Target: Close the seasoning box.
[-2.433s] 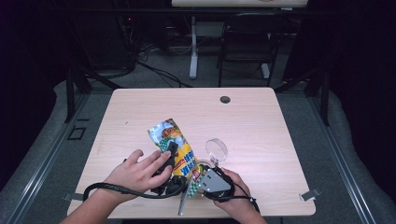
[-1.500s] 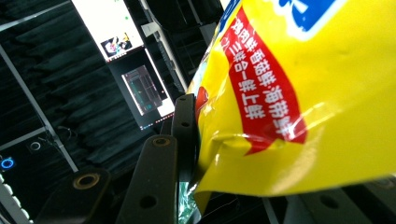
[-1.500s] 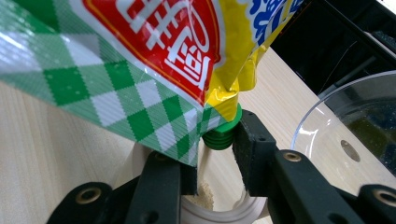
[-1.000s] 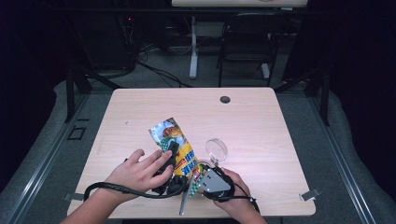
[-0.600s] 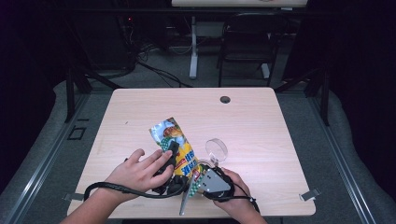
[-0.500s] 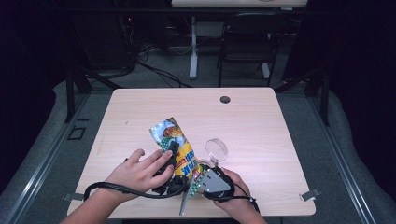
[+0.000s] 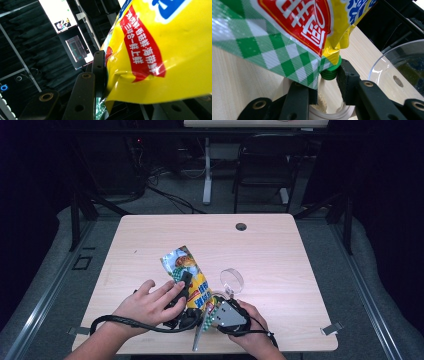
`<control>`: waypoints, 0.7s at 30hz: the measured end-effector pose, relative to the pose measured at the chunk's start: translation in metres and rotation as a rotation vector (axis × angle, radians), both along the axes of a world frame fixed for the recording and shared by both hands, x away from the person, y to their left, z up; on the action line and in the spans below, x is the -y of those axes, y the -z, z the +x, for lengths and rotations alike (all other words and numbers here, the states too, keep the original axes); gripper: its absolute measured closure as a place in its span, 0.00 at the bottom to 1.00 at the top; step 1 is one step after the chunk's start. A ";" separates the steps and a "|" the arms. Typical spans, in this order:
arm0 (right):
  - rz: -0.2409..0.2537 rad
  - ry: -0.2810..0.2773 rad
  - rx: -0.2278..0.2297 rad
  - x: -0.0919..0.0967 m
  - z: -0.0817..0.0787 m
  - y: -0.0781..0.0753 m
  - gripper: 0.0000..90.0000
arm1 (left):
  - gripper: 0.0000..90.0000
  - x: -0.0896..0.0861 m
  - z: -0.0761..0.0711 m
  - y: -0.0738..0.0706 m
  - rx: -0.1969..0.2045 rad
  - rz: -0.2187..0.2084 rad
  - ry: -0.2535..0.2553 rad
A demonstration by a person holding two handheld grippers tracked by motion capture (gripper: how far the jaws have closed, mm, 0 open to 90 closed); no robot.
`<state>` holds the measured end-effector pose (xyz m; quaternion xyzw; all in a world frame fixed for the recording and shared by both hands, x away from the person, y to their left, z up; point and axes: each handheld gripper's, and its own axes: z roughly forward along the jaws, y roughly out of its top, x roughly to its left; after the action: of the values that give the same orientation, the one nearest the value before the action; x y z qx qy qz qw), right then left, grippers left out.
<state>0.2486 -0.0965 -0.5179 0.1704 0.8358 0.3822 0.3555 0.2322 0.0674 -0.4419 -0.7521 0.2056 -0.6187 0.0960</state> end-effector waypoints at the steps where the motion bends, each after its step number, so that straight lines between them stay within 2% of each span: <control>1: 0.000 0.001 0.000 0.000 0.000 0.000 0.80 | 0.82 0.000 0.000 0.000 0.000 -0.002 -0.001; 6: -0.001 0.000 0.002 0.000 0.000 0.000 0.80 | 0.82 0.000 0.000 -0.001 -0.001 -0.001 0.000; 9: 0.001 0.001 0.002 0.000 0.000 0.000 0.80 | 0.82 0.000 0.000 0.000 -0.009 -0.013 -0.006; 15: -0.006 0.002 0.006 0.000 0.000 0.000 0.80 | 0.82 0.000 0.000 -0.001 -0.012 -0.011 -0.006; 17: -0.010 0.001 0.011 -0.001 -0.001 0.000 0.80 | 0.82 0.001 -0.001 -0.002 -0.004 0.004 0.002; 21: -0.008 0.002 0.008 0.000 -0.001 0.000 0.80 | 0.82 0.001 0.000 -0.001 -0.009 -0.004 -0.005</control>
<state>0.2480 -0.0962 -0.5177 0.1680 0.8357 0.3790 0.3601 0.2319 0.0668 -0.4407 -0.7557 0.2030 -0.6153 0.0953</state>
